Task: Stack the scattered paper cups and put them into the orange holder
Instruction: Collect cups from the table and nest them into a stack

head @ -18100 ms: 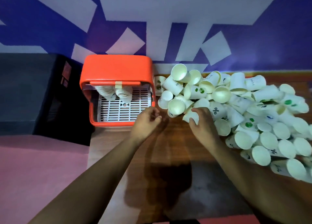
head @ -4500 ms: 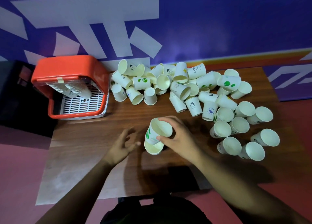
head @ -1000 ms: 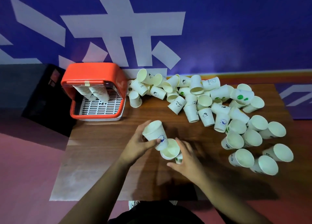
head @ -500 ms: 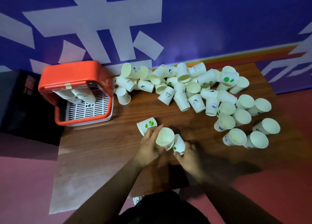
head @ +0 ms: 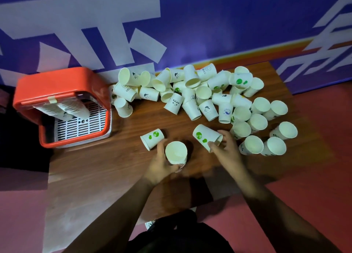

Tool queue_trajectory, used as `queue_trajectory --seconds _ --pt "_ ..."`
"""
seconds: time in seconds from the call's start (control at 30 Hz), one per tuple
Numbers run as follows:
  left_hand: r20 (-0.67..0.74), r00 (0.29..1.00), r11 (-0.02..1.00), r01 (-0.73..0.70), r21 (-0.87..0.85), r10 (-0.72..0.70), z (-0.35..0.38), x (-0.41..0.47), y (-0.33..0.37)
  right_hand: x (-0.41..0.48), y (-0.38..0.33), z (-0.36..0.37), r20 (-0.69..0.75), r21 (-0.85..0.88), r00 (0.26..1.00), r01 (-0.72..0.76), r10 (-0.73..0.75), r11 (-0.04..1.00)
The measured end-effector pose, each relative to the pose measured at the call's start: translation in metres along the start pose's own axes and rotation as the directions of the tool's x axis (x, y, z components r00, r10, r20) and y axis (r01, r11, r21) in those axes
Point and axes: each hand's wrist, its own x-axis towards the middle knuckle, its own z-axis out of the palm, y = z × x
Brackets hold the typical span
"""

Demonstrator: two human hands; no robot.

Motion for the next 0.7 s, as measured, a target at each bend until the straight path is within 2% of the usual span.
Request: queue_trajectory --seconds 0.1,0.27,0.4,0.53,0.7 --pt "-0.025 0.999 0.999 0.02 -0.03 -0.021 -0.007 0.003 0.004 0.002 -0.028 -0.015 0.047 0.095 0.992 0.113 -0.118 0.989" --pt "0.027 0.999 0.999 -0.015 -0.051 0.017 -0.024 0.004 0.015 -0.001 -0.064 -0.01 0.239 0.045 0.935 0.261 -0.264 0.964" --pt "0.063 0.996 0.998 -0.06 -0.015 0.061 -0.032 0.002 0.028 0.002 -0.078 0.002 0.361 -0.027 0.891 0.307 -0.277 0.951" --pt "0.018 0.998 0.998 -0.054 -0.022 0.054 -0.034 0.001 0.039 0.005 -0.08 0.022 0.444 -0.06 0.843 0.365 -0.303 0.929" --pt "-0.044 0.999 0.998 -0.026 -0.055 0.024 -0.035 -0.007 0.047 0.009 -0.075 0.044 0.579 -0.012 0.783 0.287 -0.227 0.958"
